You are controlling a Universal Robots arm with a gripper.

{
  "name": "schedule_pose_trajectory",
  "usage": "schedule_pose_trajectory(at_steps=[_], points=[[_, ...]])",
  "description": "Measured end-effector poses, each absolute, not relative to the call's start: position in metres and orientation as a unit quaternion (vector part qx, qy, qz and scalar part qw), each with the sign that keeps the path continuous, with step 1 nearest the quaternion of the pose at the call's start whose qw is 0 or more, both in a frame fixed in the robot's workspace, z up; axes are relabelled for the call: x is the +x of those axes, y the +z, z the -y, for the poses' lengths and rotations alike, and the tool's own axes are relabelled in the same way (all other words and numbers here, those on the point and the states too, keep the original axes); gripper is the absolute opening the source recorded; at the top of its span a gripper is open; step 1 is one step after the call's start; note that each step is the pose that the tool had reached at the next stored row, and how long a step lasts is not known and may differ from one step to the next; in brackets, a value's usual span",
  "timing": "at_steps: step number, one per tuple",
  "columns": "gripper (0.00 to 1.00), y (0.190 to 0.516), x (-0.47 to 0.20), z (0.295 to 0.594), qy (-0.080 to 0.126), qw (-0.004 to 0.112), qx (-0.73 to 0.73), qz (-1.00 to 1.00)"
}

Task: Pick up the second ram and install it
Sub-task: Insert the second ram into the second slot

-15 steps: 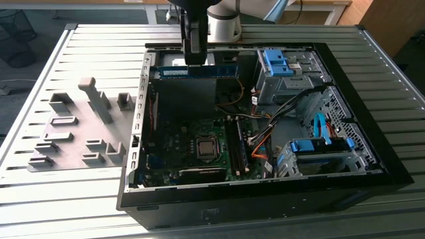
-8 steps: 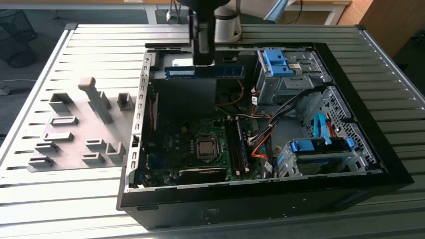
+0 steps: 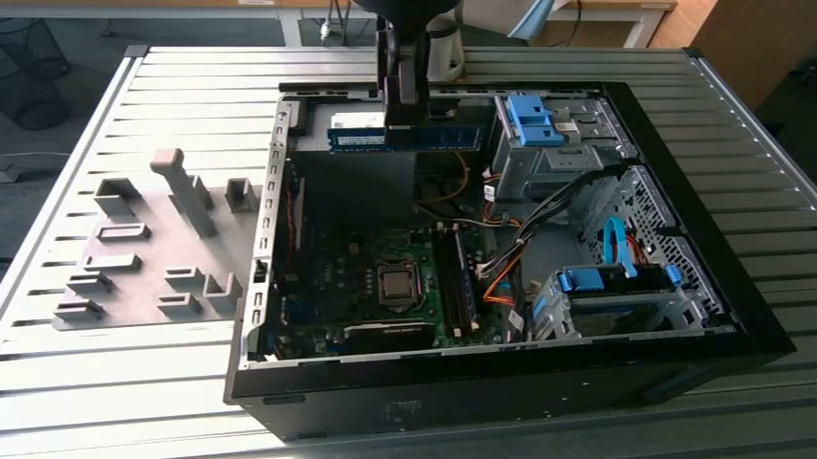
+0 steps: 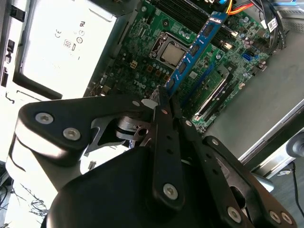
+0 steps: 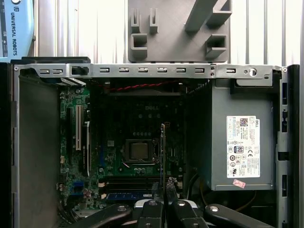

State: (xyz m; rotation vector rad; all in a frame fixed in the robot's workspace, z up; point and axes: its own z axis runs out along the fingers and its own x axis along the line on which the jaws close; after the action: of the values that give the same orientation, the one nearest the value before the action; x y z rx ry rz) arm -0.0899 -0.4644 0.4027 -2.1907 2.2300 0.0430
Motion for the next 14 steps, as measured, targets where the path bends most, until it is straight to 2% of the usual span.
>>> schedule_pose_trajectory(at_steps=[14], points=[[0.14,0.4027,-0.0898,0.4644,0.014,0.008,-0.695,-0.719]])
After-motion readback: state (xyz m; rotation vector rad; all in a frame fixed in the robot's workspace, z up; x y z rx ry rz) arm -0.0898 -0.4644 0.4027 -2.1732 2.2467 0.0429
